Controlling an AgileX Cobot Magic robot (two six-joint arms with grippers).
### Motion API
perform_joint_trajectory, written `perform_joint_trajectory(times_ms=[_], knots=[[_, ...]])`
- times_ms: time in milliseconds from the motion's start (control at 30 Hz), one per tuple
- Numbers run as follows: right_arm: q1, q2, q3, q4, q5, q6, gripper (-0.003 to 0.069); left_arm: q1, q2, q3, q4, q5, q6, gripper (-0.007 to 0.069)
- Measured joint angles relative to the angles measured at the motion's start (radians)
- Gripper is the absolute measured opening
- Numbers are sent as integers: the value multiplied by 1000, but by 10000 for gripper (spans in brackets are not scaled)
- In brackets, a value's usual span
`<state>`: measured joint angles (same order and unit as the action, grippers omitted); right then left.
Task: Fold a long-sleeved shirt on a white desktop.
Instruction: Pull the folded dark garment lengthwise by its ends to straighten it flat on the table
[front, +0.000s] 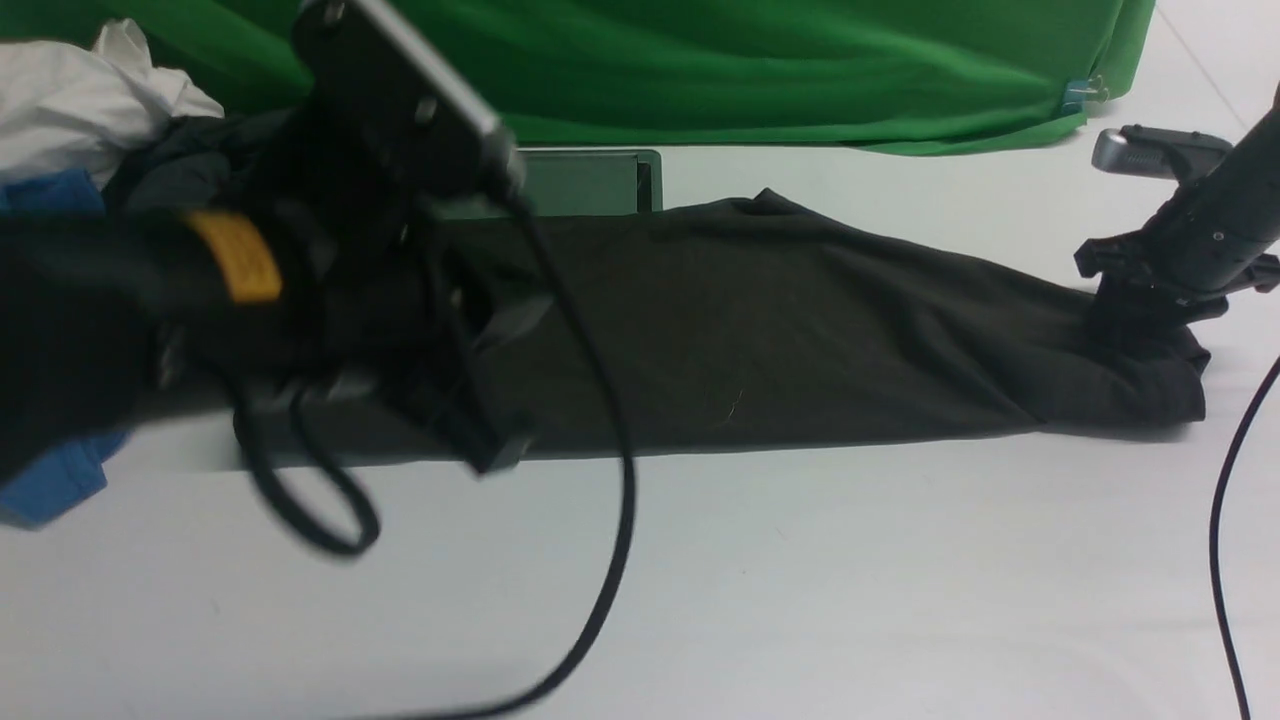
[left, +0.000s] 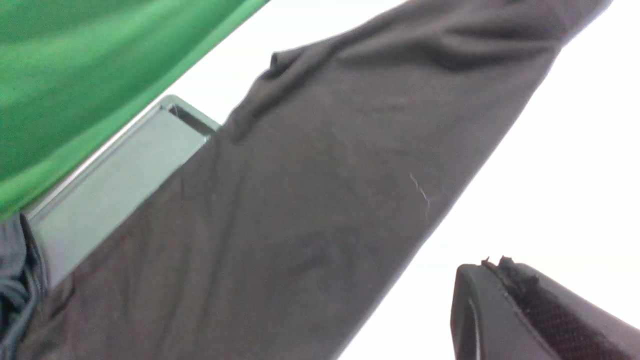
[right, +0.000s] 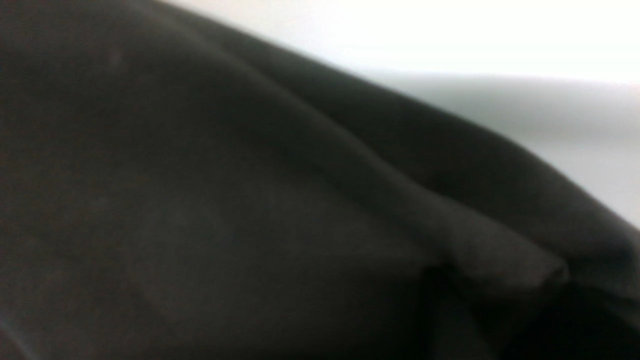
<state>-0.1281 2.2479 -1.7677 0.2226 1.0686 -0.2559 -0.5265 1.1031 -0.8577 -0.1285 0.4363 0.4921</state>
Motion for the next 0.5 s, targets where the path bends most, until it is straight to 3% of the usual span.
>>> perform_joint_trajectory(times_ms=[167, 500], knots=[[1, 0, 0, 3, 33, -30, 67, 0, -57, 69, 2, -29, -1, 18], [1, -109, 1, -2, 39, -44, 50, 0, -84, 74, 27, -37, -2, 18]])
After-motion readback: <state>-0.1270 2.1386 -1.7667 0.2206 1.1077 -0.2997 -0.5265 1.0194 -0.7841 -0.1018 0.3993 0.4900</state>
